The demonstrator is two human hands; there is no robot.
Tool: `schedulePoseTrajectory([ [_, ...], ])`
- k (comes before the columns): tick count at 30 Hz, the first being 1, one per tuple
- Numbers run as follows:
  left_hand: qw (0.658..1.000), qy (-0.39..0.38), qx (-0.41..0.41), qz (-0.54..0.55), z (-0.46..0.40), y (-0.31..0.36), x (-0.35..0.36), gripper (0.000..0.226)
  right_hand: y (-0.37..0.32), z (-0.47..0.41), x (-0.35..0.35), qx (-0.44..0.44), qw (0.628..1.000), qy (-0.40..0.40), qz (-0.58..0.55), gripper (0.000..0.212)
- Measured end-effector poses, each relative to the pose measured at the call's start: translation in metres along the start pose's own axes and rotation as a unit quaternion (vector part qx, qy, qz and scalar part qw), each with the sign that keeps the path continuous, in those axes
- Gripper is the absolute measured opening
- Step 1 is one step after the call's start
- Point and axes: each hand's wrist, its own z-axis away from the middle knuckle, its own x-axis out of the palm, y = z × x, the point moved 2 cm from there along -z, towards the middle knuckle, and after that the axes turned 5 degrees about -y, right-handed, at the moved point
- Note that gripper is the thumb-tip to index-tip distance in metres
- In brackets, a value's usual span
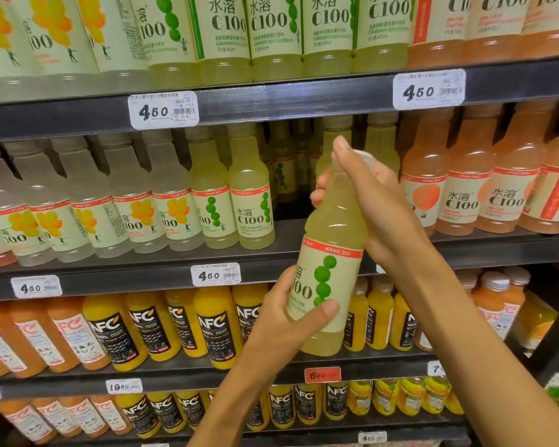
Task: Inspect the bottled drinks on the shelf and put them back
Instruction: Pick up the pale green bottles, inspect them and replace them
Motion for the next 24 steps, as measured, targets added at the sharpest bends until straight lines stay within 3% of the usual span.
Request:
schedulePoseTrajectory([
  [2,0.995,-0.017,-0.027,0.093,0.002,-0.001,0.002,0.067,-0.002,-0.001,0.001,0.005,0.998,-0.061,-0.006,0.04],
  [5,0.956,-0.147,-0.021,0.252,0.006,0.004,0.009,0.069,-0.004,-0.003,0.007,0.037,0.985,-0.147,-0.083,0.042],
  [7,0.935,-0.194,-0.041,0.294,0.005,0.003,0.014,0.066,0.0,-0.002,0.013,0.057,0.973,-0.17,-0.146,0.042],
  [9,0.951,-0.171,-0.046,0.253,0.004,-0.003,0.014,0.07,0.003,-0.001,0.018,0.049,0.975,-0.162,-0.141,0.037],
  [11,0.978,-0.09,-0.043,0.182,0.004,-0.004,0.004,0.083,0.001,0.001,0.02,0.024,0.986,-0.133,-0.098,0.032],
  [13,0.992,-0.022,-0.027,0.123,0.004,-0.004,-0.008,0.092,-0.004,0.004,0.018,-0.011,0.998,-0.06,-0.023,0.03],
  [15,0.999,-0.003,0.018,0.05,-0.001,0.001,-0.008,0.081,-0.008,0.005,0.019,-0.038,0.997,0.014,0.059,0.033],
  [17,0.999,0.014,0.027,0.014,-0.004,0.0,0.002,0.062,-0.011,0.005,0.023,-0.034,0.993,0.019,0.114,0.037],
  [20,0.991,0.016,-0.004,0.134,-0.004,-0.007,0.01,0.072,-0.019,0.001,0.021,-0.012,0.983,-0.044,0.177,0.038],
  [22,0.967,-0.053,-0.018,0.248,-0.003,-0.004,0.009,0.082,-0.023,-0.003,0.015,0.007,0.981,-0.099,0.165,0.033],
  [24,0.933,-0.148,-0.033,0.327,-0.003,0.004,0.013,0.08,-0.019,-0.006,0.013,0.045,0.987,-0.143,0.059,0.032],
])
